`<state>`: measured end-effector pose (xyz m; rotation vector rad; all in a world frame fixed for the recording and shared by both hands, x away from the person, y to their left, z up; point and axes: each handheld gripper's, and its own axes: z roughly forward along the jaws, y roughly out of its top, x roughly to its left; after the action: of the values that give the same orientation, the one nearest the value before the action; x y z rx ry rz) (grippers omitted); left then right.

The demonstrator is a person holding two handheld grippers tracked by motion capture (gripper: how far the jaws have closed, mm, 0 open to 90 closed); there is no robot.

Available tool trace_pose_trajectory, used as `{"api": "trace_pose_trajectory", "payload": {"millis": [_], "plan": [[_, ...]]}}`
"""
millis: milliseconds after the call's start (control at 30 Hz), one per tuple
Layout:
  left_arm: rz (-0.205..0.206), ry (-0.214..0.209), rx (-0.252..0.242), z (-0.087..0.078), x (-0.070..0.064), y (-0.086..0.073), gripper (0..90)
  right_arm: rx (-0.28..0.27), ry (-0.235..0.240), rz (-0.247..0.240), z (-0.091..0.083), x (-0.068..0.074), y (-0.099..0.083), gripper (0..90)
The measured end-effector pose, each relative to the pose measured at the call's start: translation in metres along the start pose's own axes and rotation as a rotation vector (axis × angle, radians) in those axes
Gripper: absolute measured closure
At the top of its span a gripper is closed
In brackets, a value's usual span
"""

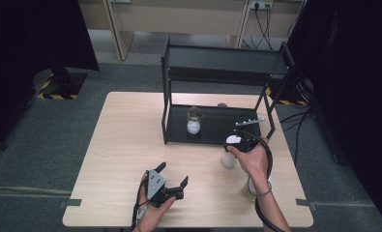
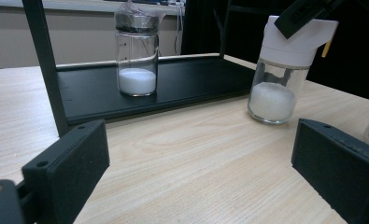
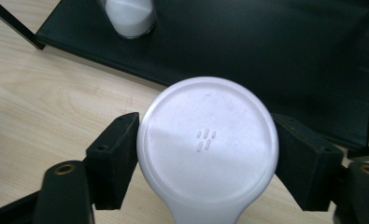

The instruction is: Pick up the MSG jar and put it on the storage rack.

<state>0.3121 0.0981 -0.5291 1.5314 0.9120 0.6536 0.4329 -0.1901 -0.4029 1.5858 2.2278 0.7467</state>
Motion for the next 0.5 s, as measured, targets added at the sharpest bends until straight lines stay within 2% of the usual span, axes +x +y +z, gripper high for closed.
{"api": "trace_pose_trajectory", "payload": {"millis": [167, 300, 500], "plan": [[0.0, 0.0, 0.0, 0.0001, -0.0001, 0.0, 3.6, 0.032, -0.01, -0.005, 0.005, 0.0037, -0.0007, 23.2], [0.0, 0.0, 0.001, 0.0001, 0.0, 0.0, 3.6, 0.052, -0.035, -0.02, 0.0065, 0.004, 0.0007, 30.3], [0.0, 0.0, 0.0, 0.0, 0.0, 0.0, 3.6, 0.04, -0.038, -0.015, 0.0063, 0.004, -0.0004, 30.7]]}}
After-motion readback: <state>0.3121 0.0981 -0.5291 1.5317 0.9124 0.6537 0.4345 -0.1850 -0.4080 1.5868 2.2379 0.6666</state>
